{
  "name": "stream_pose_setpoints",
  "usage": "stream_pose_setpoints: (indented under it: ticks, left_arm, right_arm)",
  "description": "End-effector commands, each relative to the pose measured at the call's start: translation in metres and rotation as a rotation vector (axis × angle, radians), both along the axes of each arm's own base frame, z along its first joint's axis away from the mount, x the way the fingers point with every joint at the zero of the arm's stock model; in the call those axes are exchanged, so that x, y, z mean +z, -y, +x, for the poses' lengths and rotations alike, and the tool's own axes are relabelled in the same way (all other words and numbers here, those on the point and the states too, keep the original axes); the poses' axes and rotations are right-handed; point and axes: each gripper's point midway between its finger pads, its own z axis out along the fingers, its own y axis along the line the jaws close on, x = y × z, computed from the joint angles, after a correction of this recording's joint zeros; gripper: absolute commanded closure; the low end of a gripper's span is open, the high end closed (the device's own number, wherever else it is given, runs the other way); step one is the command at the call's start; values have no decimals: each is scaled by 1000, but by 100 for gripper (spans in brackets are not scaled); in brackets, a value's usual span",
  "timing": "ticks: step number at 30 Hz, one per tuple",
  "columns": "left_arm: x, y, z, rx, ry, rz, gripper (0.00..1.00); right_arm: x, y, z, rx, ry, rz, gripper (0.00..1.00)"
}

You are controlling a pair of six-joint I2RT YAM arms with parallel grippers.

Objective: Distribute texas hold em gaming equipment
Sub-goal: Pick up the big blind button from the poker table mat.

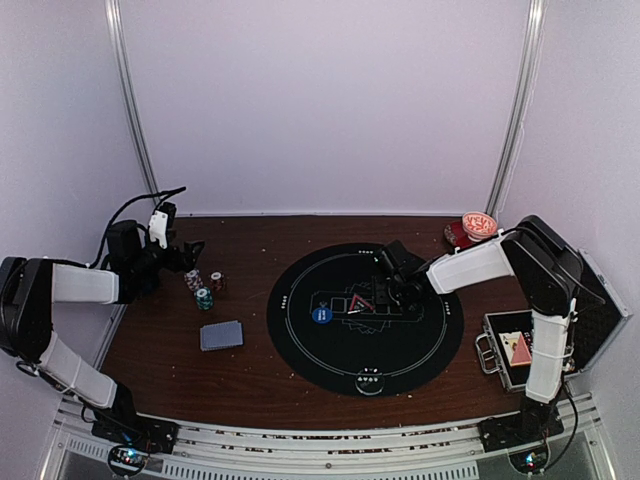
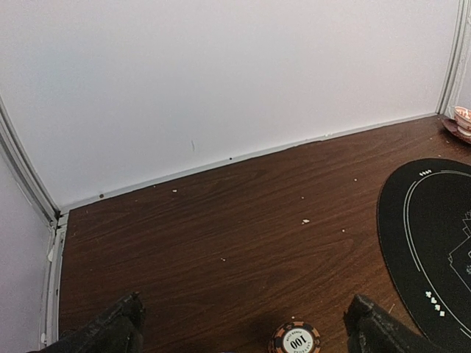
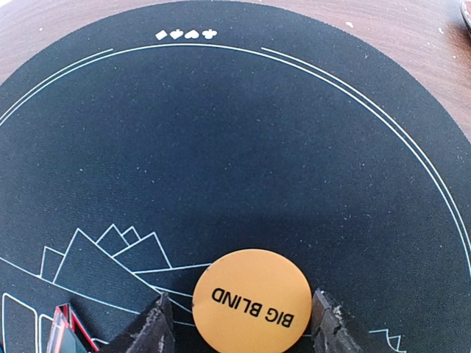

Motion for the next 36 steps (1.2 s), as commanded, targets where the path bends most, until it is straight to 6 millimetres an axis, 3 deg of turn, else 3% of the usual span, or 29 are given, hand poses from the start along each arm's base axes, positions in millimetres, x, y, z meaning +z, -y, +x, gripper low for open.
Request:
stream_pose_setpoints:
  ticks: [1, 11, 24, 36]
  left_arm:
    - [17, 1, 9, 0, 58, 9, 2]
    - [18, 2, 8, -3, 60, 8, 2]
    - [16, 2, 10, -4, 54, 8, 2]
    - [16, 2, 10, -3, 55, 10, 2]
  right_arm:
    - [-48, 15, -37, 11, -174, -113, 38]
    - [-50, 21, -25, -21, -168, -132, 37]
    - [-55, 24, -21, -24, -176, -137, 44]
    - [-41, 30, -15, -49, -130, -162, 49]
